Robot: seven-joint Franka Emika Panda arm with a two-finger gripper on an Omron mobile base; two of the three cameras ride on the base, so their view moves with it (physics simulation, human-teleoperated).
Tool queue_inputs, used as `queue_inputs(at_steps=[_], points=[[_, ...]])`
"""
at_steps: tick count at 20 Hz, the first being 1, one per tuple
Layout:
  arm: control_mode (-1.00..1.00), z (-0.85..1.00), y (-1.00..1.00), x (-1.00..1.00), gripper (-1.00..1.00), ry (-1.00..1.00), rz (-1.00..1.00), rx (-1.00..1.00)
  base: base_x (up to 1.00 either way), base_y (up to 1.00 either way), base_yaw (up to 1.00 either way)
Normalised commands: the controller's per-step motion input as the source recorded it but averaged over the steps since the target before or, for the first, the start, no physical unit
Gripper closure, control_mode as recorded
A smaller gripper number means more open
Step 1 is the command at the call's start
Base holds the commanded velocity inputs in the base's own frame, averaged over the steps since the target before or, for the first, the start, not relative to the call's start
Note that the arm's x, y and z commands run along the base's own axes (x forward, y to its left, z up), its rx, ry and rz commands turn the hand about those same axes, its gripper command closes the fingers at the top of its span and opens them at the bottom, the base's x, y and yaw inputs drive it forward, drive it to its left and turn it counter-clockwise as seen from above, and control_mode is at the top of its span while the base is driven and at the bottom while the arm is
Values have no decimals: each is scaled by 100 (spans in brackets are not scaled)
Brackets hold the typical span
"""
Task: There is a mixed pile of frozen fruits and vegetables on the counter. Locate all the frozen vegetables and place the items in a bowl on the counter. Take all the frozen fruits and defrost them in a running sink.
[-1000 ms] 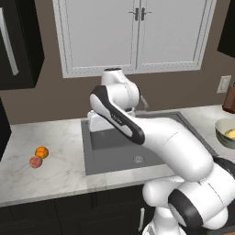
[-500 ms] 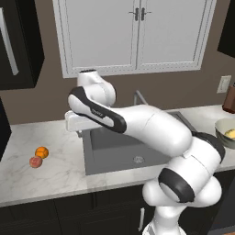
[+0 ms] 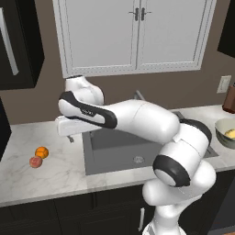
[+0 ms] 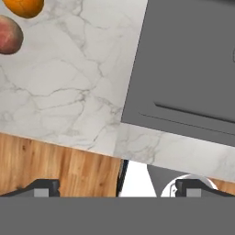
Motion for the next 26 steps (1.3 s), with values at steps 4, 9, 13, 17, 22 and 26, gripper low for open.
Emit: queue_inputs(at_steps=[4,9,13,17,22,26], points=[[-100,-60,-11,0,-100,-2,0,2,0,0,0],[-100,-35,21,11,-100,-3,1,0,0,0,0],[-100,0,36,36,-100,-3,6,0,0,0,0],[-100,-2,17,31,-100,-1,6,0,0,0,0],[-100,-8,18,23,-100,0,1,0,0,0,0],[-100,-3,49,24,-100,-4,2,0,0,0,0]])
